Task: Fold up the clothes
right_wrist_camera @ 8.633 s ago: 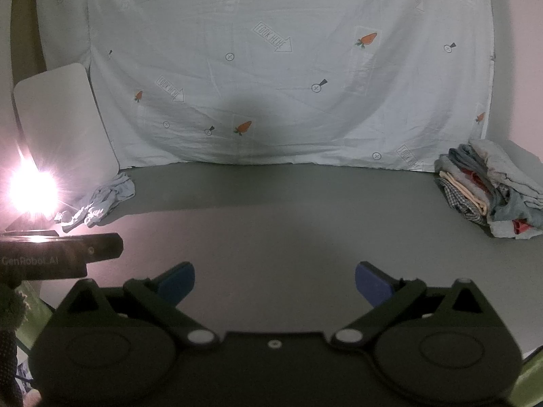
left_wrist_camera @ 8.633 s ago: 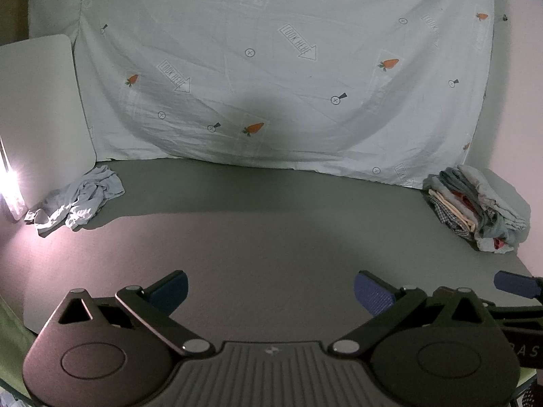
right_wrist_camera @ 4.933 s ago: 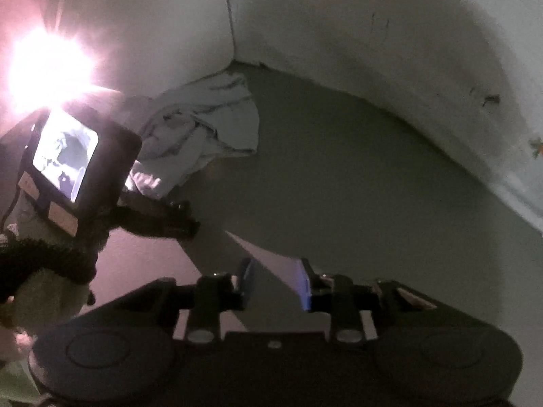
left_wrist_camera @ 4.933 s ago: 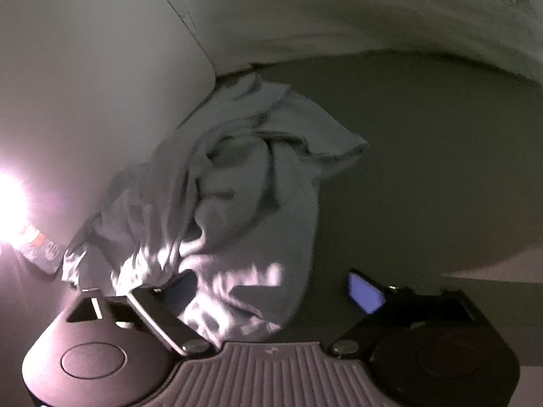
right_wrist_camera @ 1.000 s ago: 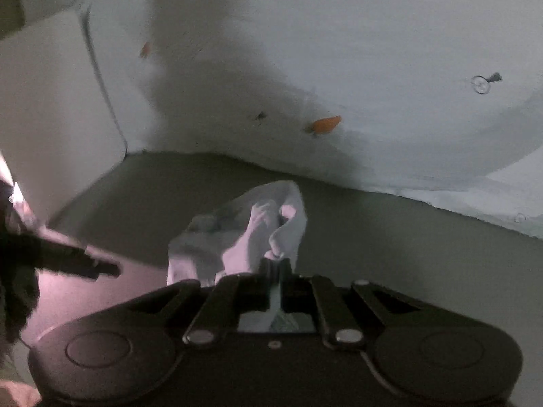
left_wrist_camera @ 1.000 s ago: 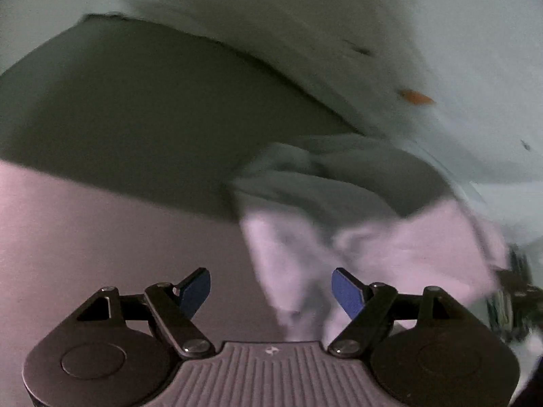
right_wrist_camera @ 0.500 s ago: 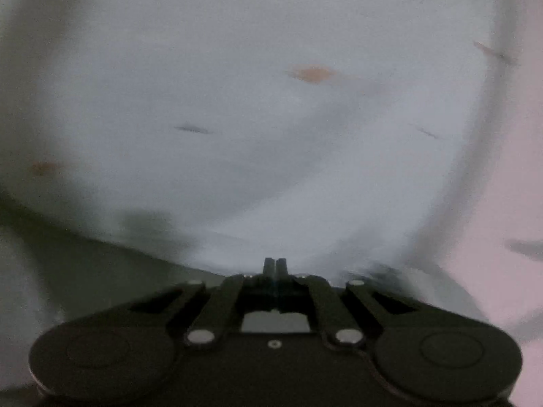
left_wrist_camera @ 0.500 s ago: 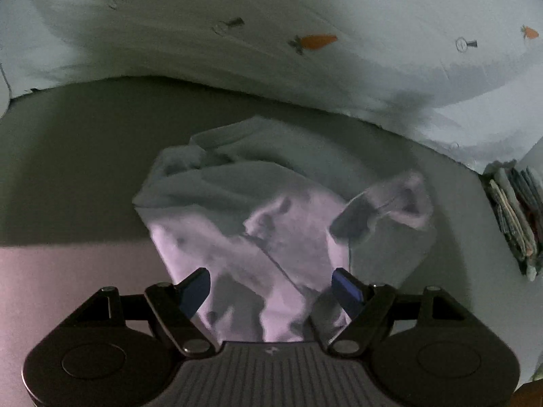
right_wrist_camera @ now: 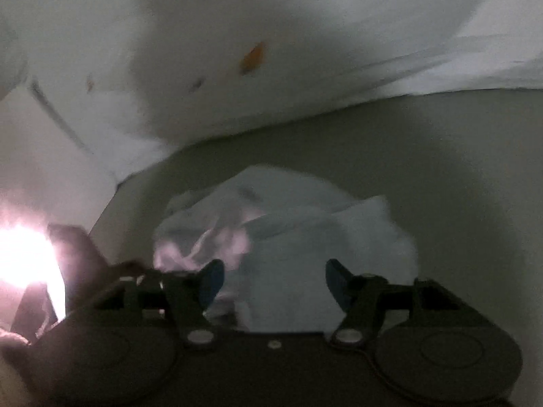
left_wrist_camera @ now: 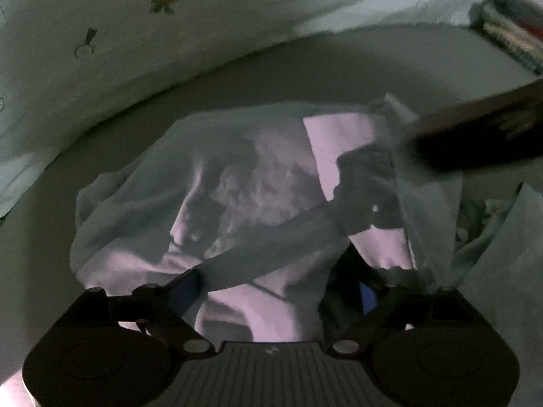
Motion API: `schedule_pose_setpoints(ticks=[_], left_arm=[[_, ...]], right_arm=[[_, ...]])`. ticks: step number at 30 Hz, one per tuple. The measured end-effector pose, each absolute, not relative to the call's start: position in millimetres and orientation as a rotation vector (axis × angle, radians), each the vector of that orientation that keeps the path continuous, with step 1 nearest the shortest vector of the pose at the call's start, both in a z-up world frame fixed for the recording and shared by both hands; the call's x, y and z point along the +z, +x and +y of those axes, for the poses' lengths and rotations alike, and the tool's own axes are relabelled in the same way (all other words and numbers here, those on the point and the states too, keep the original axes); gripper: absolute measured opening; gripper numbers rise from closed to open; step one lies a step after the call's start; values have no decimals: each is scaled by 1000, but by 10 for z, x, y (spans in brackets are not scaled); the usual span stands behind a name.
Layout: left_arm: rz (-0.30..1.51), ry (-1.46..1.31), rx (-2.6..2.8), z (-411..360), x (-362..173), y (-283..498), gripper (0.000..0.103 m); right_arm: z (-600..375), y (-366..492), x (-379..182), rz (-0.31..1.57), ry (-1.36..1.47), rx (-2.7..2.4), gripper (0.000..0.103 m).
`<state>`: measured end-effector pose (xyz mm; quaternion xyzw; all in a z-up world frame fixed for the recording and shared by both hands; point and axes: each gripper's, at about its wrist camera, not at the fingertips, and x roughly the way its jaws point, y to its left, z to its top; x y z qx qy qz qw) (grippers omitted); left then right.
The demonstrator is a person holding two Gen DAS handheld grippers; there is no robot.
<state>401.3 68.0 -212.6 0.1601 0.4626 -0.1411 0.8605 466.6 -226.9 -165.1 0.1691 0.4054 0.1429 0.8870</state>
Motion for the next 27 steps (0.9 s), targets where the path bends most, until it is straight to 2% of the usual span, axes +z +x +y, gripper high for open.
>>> schedule_pose_setpoints(ticks=[1,3,4,5,6,7,8,10,11,17,20,21,23,24,26,27], left_arm=[[978,293,-299,722,-2149,4032,90],[975,213,-297,787,-2172,4018,76],[970,183,-294,800,-2170,3993,69],[966,164,-288,802,-2155,3959,53],[962,149,-282,795,-2121,3921,36],[966,139,-281,784,-2065,3886,26],[951,107,-284,803,-1947,3840,18],[907,33,-290,857,-1681,3741,18],[889,2,-271,892,-1545,3696,3],[839,-77,-129,1451,-1107,3330,4],[937,-172,-24,1895,-1311,3097,5],[994,-228,22,2063,-1455,3031,13],[1087,-336,110,2358,-1694,2899,21],[1118,-385,149,2472,-1776,2835,20],[1178,-483,228,2701,-1939,2705,23],[1170,-478,246,2741,-1931,2673,29]], right_arm=[[-2182,4695,-1685,856,347,301,74],[-2083,4857,-1793,902,337,294,64],[-2073,4935,-1843,916,337,286,34],[-2081,4930,-1868,918,343,262,5],[-2097,4879,-1878,915,351,226,6],[-2145,4831,-1848,893,357,189,5],[-2219,4759,-1743,852,331,136,5],[-2390,4496,-1416,752,124,-38,5],[-2518,4411,-1290,716,76,-73,5],[-3367,3747,-546,555,-48,-394,5],[-3767,3372,-480,564,-1,-581,5],[-3878,3283,-549,603,5,-647,6],[-3991,3119,-790,726,21,-713,15],[-4028,3043,-914,787,33,-733,21],[-4054,2907,-1117,876,60,-755,46],[-3997,2863,-1152,875,80,-741,51]])
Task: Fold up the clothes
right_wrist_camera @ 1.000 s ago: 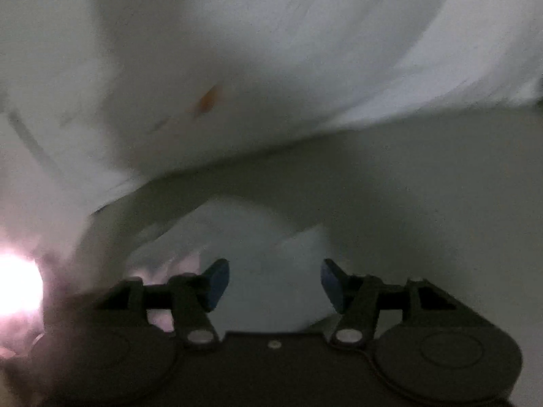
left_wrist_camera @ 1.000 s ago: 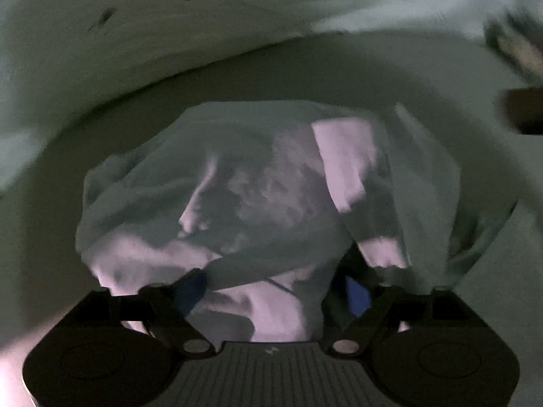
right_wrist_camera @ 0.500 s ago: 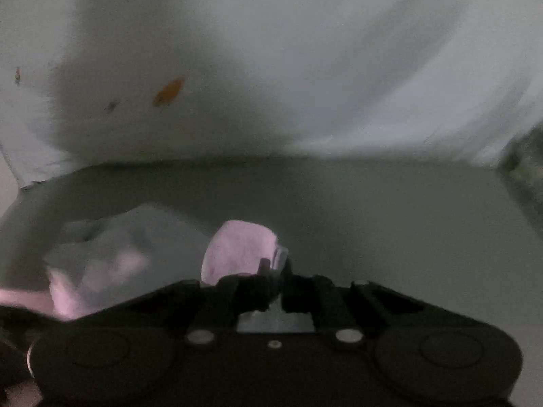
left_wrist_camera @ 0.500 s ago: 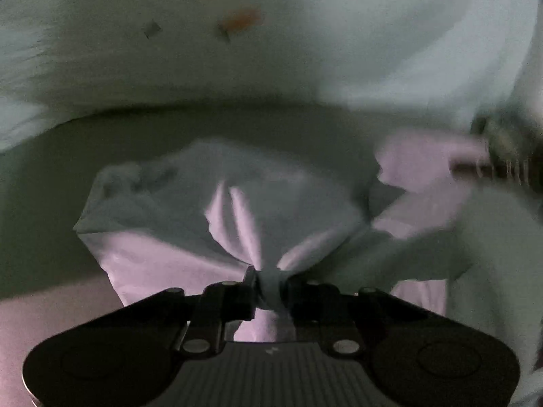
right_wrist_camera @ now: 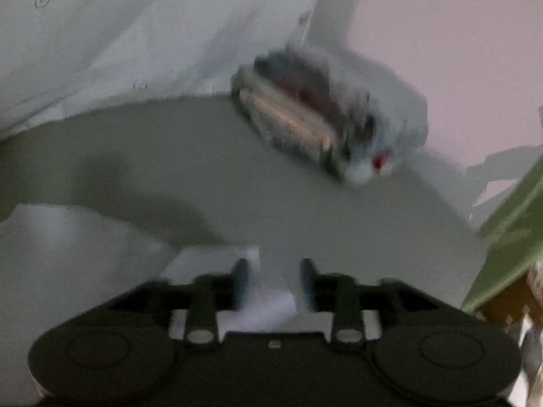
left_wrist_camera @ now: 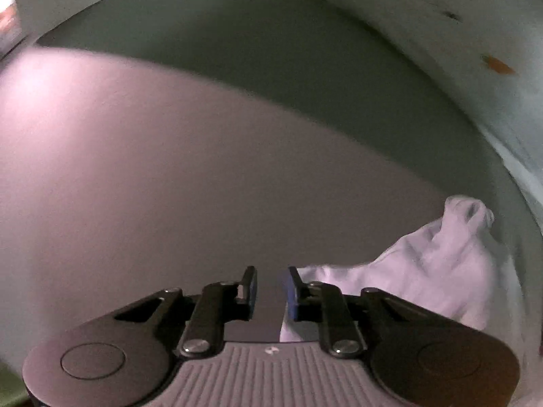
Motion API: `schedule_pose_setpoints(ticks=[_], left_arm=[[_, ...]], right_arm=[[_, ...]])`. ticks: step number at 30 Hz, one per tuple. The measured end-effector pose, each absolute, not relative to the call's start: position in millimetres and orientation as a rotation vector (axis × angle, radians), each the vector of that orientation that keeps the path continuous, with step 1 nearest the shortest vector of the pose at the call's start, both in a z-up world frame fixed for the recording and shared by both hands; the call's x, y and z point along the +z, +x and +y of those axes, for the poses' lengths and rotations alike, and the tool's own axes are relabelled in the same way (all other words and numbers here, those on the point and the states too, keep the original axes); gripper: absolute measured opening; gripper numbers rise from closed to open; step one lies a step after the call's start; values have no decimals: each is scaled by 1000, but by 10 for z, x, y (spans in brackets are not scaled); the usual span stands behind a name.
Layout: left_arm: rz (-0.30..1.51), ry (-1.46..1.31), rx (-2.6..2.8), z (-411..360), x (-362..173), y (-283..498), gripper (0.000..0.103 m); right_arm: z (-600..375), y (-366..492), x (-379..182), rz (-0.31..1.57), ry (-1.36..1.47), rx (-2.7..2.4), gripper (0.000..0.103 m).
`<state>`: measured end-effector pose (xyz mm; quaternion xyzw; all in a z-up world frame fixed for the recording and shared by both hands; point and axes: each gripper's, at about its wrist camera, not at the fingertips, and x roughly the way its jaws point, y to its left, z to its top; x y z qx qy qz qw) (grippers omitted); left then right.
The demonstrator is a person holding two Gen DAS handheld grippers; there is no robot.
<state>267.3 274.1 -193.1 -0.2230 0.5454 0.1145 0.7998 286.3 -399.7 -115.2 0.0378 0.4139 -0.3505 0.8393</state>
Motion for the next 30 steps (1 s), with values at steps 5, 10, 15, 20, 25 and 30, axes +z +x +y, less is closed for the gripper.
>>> schedule_pose_setpoints(ticks=[5,10,15,20,25,30], left_arm=[[1058,-311,95,2445,-1657,2910,58],[1070,-115,-254,1484,-1763,3452,85],[1130,36,-390,732,-2094,3939,87],[1201,85,-344,641,-2436,4151,87],[1115,118,-241,607,-2369,3996,50],[1082,81,-181,539,-2214,3952,6]], right_arm=[[-3766,2902,-1159,836,69,-635,60],[-3415,3526,-1368,820,-54,-316,73],[-3178,4329,-1828,861,-189,-44,73],[-3272,4809,-2127,932,-185,59,77],[-3422,4867,-2160,928,-57,151,67],[-3027,4710,-2114,874,-254,191,6]])
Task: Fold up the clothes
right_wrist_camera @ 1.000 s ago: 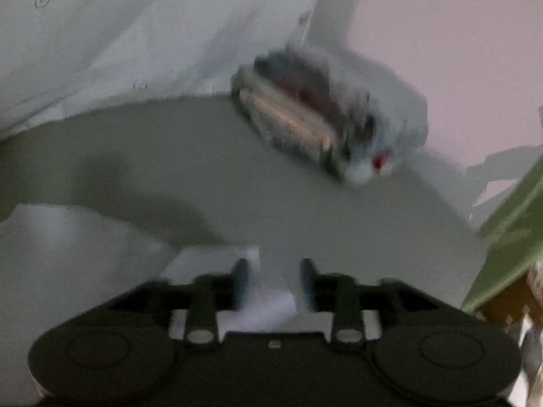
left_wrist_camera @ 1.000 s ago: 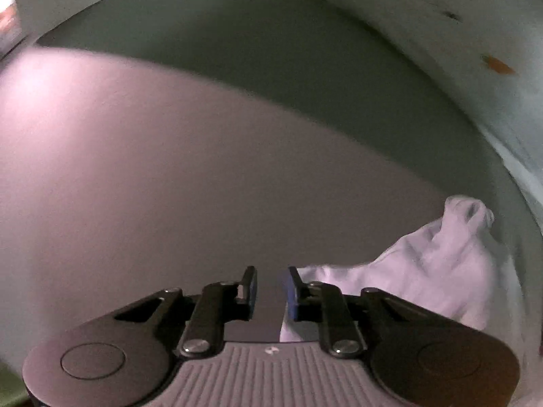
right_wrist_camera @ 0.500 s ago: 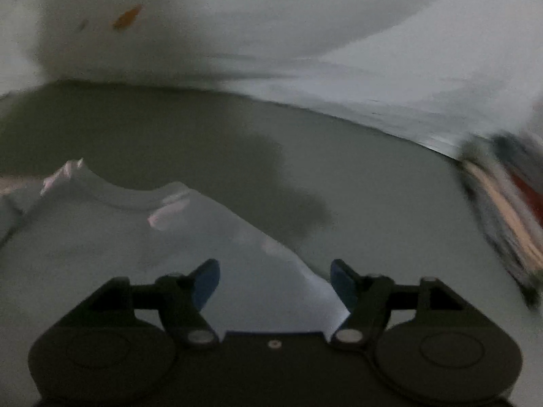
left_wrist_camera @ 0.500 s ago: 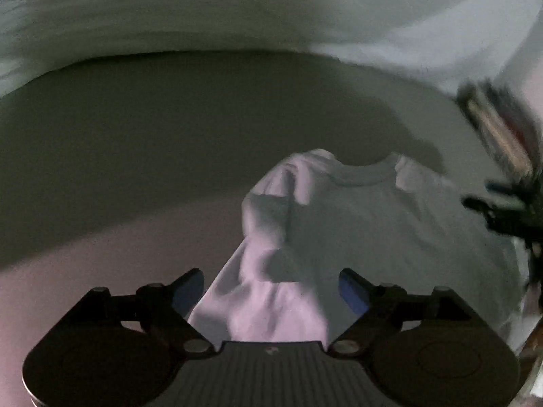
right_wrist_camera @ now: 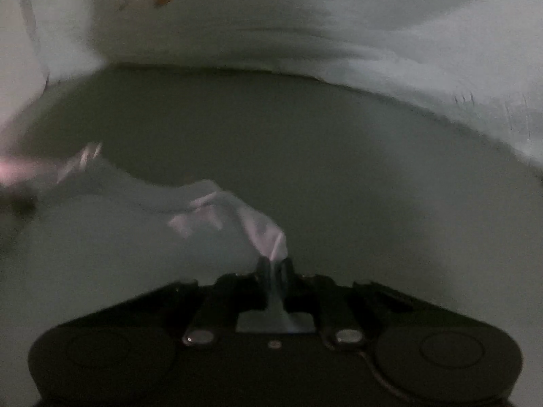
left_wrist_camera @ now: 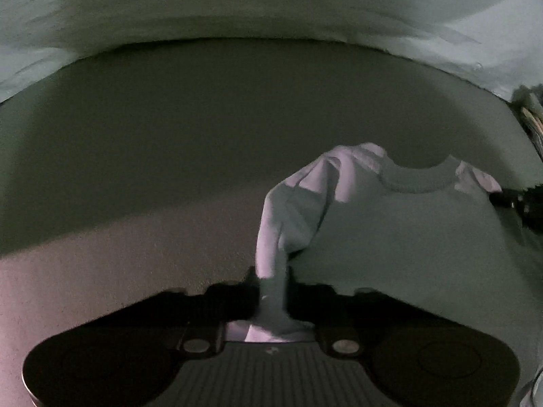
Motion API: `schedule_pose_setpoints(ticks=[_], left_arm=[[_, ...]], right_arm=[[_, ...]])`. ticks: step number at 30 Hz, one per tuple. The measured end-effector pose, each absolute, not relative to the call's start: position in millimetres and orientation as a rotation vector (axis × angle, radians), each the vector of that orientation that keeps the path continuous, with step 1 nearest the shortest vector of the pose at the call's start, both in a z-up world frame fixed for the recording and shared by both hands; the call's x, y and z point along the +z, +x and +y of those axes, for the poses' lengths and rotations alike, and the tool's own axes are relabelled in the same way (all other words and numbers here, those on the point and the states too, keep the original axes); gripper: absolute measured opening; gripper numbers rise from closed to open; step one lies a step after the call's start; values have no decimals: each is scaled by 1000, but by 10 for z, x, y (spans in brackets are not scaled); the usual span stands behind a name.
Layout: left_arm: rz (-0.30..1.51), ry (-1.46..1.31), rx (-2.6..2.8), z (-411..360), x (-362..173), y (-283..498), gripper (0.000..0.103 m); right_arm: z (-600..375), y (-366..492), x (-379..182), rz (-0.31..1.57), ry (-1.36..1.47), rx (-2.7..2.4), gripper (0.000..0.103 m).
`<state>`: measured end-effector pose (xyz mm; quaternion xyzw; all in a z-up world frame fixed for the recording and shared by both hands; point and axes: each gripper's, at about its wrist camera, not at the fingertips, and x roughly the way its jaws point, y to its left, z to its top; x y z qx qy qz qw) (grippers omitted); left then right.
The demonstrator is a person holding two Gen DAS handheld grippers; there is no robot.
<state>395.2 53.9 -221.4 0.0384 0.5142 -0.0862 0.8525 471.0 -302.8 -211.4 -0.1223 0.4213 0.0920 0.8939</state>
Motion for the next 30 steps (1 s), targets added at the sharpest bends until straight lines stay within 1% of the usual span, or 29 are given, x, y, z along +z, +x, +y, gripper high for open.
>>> schedule_pose_setpoints(ticks=[2,6,9,12,16,19,20,21,22,23,24,25,26,27,28,29,30], left_arm=[[998,219,-117,439,-2071,3894,6],[854,351,-55,383,-1820,3859,6],[737,525,-10,237,-1815,3935,6],[646,600,53,63,-1830,4190,6],[565,570,78,63,-1537,4651,6],[514,588,94,-61,-1550,5120,6],[525,600,95,-90,-1585,5296,10],[583,581,95,-77,-1666,5494,16],[653,552,94,-54,-1757,5696,23],[722,524,93,-31,-1848,5899,36],[816,472,83,33,-1935,6040,39],[915,413,69,109,-2021,6166,39],[943,344,58,201,-2016,6148,39],[951,271,49,298,-1987,6091,46],[940,230,40,375,-1928,5965,52],[926,196,32,447,-1860,5819,65],[914,154,29,526,-1790,5627,73]], right_arm=[[-2808,4602,-2088,813,-380,144,5],[-2524,4448,-1899,655,-553,35,5],[-2285,4450,-1881,532,-770,-3,5],[-2154,4592,-1881,414,-913,-47,5],[-2115,5038,-1740,307,-945,-133,5],[-2119,5546,-1593,270,-900,-182,5],[-2133,5740,-1581,274,-871,-189,5],[-2137,5937,-1597,292,-837,-186,6],[-2145,6162,-1642,342,-807,-180,11],[-2165,6384,-1719,425,-775,-171,31],[-2184,6582,-1809,520,-736,-157,43],[-2215,6685,-1853,585,-676,-150,52],[-2258,6694,-1853,619,-595,-151,52],[-2300,6703,-1853,652,-514,-151,53],[-2343,6639,-1822,665,-437,-156,58],[-2387,6502,-1760,659,-363,-163,68],[-2446,6328,-1704,655,-294,-175,71]])
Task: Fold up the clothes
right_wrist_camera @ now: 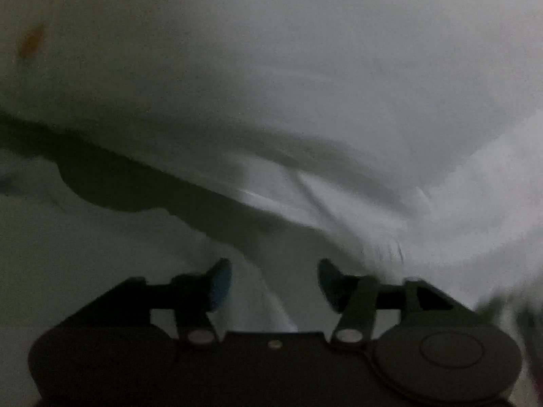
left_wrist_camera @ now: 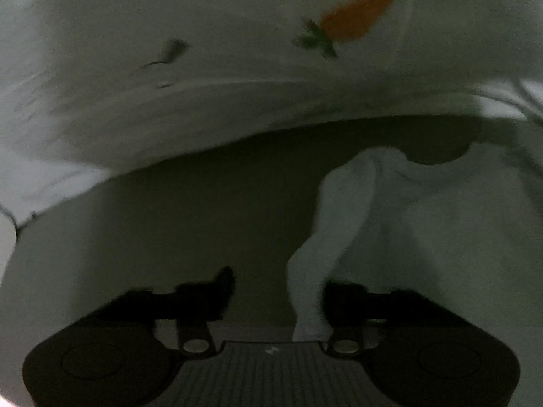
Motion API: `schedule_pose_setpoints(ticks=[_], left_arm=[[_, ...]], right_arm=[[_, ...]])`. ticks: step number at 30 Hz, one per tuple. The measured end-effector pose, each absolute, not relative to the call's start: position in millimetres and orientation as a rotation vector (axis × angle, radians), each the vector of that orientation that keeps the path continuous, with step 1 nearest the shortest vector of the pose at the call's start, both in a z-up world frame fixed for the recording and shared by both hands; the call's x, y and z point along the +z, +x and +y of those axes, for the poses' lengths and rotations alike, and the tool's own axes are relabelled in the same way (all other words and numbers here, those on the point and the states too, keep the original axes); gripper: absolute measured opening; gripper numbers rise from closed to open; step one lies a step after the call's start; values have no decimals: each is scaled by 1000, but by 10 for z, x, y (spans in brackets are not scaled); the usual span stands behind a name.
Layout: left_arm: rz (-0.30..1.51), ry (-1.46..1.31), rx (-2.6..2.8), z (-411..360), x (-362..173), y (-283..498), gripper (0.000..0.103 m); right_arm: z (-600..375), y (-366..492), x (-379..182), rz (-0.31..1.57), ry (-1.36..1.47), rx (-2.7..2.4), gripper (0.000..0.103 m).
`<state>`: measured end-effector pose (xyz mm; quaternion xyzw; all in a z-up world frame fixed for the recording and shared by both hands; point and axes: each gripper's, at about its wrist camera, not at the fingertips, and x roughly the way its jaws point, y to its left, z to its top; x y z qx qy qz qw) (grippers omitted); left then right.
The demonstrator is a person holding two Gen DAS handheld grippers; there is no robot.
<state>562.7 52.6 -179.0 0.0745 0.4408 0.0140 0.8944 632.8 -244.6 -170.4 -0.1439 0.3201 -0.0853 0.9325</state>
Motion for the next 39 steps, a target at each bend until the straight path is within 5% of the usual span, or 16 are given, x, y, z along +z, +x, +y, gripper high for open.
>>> schedule_pose_setpoints(ticks=[6,15,23,30,31,32,35,39], left_arm=[[1002,-102,-84,833,-1608,4426,78],[1120,-10,-160,694,-1736,3653,80],[953,226,-175,346,-1524,3227,81],[634,810,-370,-576,-1948,3540,79],[584,890,-391,-680,-2032,3610,77],[576,909,-429,-721,-2062,3694,63],[632,847,-489,-691,-2023,4033,9],[629,737,-477,-366,-1707,4592,9]], right_arm=[[-2880,4839,-1663,777,-68,-292,74],[-2729,2917,-1726,950,103,-348,74],[-2702,3280,-1594,892,39,-225,74],[-2582,3766,-1384,829,-47,-128,74],[-2565,3795,-1393,829,-57,-122,74],[-2545,3814,-1410,833,-70,-119,74],[-2493,3809,-1474,863,-107,-150,74],[-2469,3779,-1528,916,-95,-189,74]])
